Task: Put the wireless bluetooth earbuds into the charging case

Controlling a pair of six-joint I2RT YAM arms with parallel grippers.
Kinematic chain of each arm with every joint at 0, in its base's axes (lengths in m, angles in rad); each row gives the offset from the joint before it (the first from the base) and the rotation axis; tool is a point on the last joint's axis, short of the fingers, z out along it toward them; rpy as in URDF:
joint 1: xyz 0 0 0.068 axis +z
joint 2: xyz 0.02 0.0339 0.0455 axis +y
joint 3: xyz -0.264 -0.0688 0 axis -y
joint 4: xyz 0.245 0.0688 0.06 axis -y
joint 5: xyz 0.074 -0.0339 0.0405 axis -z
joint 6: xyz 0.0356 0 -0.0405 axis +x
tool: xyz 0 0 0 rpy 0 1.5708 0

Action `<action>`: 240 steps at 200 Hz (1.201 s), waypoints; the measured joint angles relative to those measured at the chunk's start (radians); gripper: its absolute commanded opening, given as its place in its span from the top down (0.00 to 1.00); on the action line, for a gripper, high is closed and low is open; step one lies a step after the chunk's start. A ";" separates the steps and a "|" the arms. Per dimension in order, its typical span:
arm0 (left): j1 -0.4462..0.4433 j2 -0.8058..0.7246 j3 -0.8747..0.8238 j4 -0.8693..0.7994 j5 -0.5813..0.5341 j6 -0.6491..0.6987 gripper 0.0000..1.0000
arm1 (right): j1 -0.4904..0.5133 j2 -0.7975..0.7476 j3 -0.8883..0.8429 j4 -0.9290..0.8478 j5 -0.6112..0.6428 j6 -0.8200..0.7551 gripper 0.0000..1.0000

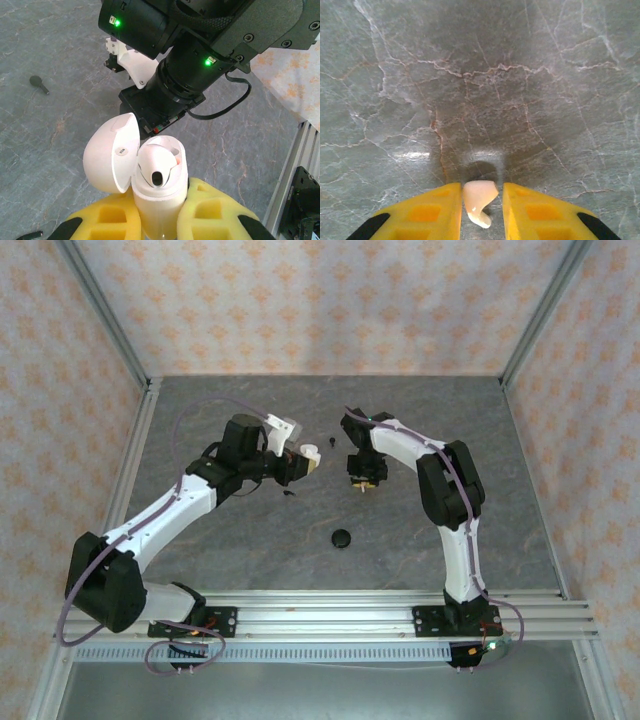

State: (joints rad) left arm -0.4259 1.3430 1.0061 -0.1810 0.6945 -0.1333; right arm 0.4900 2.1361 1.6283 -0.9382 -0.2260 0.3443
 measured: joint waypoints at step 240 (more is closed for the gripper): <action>-0.011 -0.048 -0.025 0.015 -0.007 0.000 1.00 | 0.000 0.037 0.107 -0.121 -0.029 -0.012 0.68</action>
State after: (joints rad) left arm -0.4370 1.2949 0.9813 -0.1661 0.6876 -0.1329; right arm 0.4896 2.1731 1.7351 -1.0592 -0.2550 0.3325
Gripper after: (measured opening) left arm 0.154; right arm 0.320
